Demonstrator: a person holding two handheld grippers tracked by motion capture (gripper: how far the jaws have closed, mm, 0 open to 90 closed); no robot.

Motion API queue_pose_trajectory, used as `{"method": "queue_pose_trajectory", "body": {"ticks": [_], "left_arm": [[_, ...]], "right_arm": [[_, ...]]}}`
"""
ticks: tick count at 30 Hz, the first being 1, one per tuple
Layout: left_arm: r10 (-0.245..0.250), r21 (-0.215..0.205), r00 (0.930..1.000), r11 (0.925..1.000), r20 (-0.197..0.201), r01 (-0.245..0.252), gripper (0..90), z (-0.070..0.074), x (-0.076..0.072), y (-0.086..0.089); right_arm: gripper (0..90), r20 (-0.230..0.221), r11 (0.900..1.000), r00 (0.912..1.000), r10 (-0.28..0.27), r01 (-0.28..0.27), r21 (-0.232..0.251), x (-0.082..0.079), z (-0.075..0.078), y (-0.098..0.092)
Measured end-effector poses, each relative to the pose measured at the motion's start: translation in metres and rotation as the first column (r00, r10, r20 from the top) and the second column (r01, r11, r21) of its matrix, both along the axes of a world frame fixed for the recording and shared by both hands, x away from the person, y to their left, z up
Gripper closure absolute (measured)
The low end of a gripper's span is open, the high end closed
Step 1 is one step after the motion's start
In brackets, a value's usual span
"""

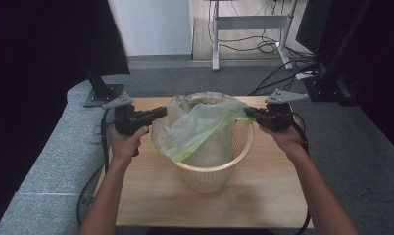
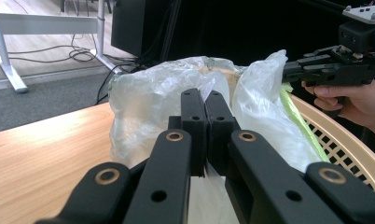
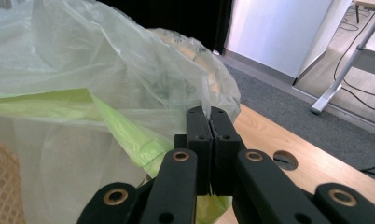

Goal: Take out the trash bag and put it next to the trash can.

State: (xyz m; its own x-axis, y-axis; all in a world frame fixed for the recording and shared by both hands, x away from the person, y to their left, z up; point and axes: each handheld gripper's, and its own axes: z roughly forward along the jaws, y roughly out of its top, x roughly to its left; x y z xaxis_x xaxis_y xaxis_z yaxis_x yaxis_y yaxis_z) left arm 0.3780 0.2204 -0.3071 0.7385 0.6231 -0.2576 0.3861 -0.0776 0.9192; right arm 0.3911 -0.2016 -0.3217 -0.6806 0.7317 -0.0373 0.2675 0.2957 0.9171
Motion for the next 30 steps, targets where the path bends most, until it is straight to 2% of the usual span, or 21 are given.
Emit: {"method": "queue_pose_trajectory", "body": {"ticks": [9, 16, 20, 24, 27, 30], "left_arm": [[0.008, -0.013, 0.9999, 0.9999, -0.01, -0.008, 89.1, 0.004, 0.018, 0.003], [0.018, -0.01, 0.9998, 0.9998, -0.002, -0.018, 89.4, 0.018, 0.034, 0.007], [0.022, -0.023, 0.9997, 0.9995, 0.009, -0.022, 89.5, 0.028, 0.04, 0.007], [0.02, -0.019, 0.9988, 0.9996, 0.046, -0.019, 89.5, 0.041, 0.035, 0.004], [0.009, -0.018, 0.9966, 0.9998, 0.082, -0.007, 89.4, 0.052, 0.024, 0.001], [-0.006, -0.012, 0.9933, 0.9999, 0.115, 0.007, 89.3, 0.06, 0.011, -0.004]], "right_arm": [[89.0, 0.009, 1.0, 0.9998, 0.017, -0.017, 0.023, 0.019, 0.007, 0.014], [89.1, 0.047, 0.999, 0.9988, 0.016, -0.018, 0.05, 0.034, 0.019, 0.02], [89.1, 0.077, 0.997, 0.997, 0.01, -0.016, 0.077, 0.04, 0.026, 0.024], [89.1, 0.134, 0.993, 0.9909, 0.009, -0.025, 0.115, 0.035, 0.034, 0.028], [89.1, 0.18, 0.989, 0.9835, 0.015, -0.041, 0.139, 0.025, 0.041, 0.029], [89.1, 0.203, 0.986, 0.9785, 0.034, -0.066, 0.155, 0.013, 0.047, 0.029]]}}
